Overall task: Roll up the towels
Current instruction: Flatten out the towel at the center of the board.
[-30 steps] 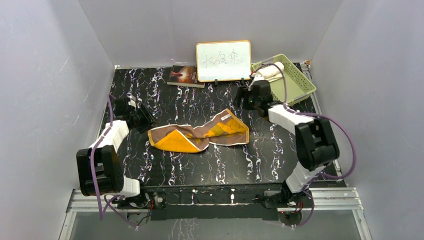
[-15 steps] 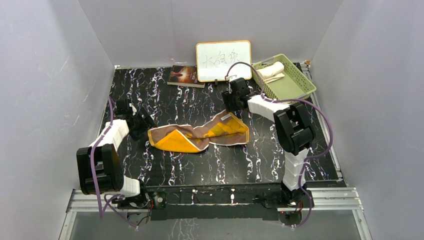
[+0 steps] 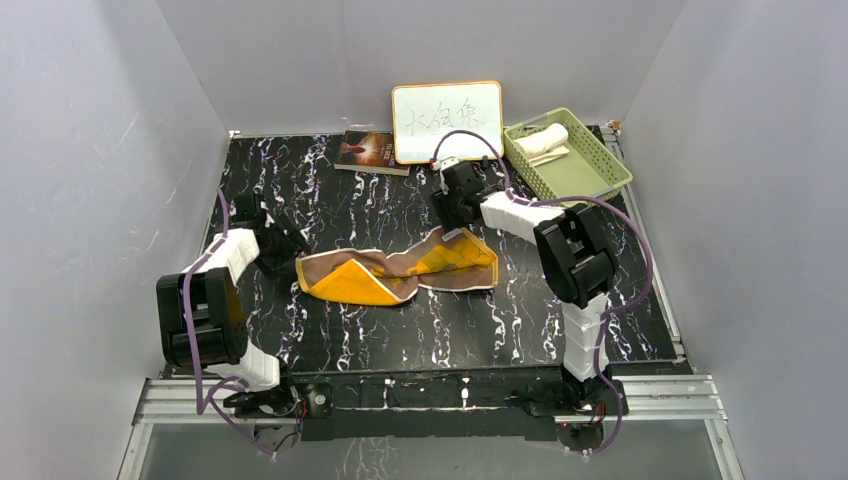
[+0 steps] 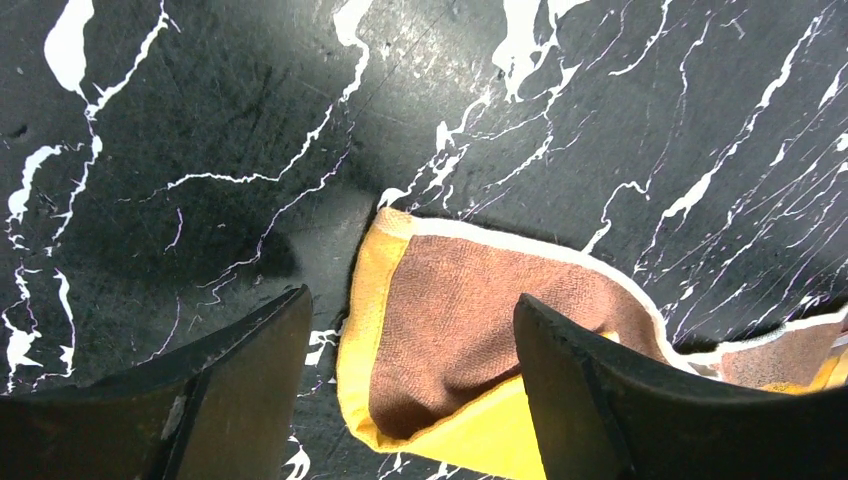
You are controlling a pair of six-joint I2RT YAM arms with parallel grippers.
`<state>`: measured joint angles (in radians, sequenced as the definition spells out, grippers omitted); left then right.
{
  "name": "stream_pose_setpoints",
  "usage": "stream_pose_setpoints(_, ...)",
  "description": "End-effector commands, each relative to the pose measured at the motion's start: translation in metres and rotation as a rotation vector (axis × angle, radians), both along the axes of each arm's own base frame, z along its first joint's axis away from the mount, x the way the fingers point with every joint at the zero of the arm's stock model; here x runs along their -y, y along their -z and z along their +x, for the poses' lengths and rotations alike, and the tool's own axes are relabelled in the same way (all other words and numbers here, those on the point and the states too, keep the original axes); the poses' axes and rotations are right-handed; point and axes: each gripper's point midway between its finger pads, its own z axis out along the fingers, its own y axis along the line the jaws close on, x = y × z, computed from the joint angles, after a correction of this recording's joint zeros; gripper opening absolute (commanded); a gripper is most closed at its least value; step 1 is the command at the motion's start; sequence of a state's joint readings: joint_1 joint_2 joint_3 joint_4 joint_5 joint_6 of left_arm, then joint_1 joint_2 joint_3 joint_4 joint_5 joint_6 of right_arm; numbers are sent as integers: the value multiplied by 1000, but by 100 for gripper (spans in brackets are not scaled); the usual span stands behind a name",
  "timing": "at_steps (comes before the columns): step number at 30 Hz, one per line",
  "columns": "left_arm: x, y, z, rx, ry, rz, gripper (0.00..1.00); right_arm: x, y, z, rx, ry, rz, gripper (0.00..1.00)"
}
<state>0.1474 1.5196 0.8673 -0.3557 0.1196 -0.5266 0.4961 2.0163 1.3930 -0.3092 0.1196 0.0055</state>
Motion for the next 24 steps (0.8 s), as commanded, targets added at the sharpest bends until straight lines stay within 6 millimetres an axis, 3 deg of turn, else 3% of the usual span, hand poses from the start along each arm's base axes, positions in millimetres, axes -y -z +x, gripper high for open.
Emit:
stream_pose_setpoints(1,-4,-12,8,26,-14,11,71,-12,-14,14,55,-18,7,56)
stream_pose_setpoints(15,-3,-9,7,18,-7,6,70,-8,18,12,-23,-21,-19,54)
stream_pose_setpoints(24,-2,-7,4,13,-7,3,70,24,54,6,-192,80,81,40)
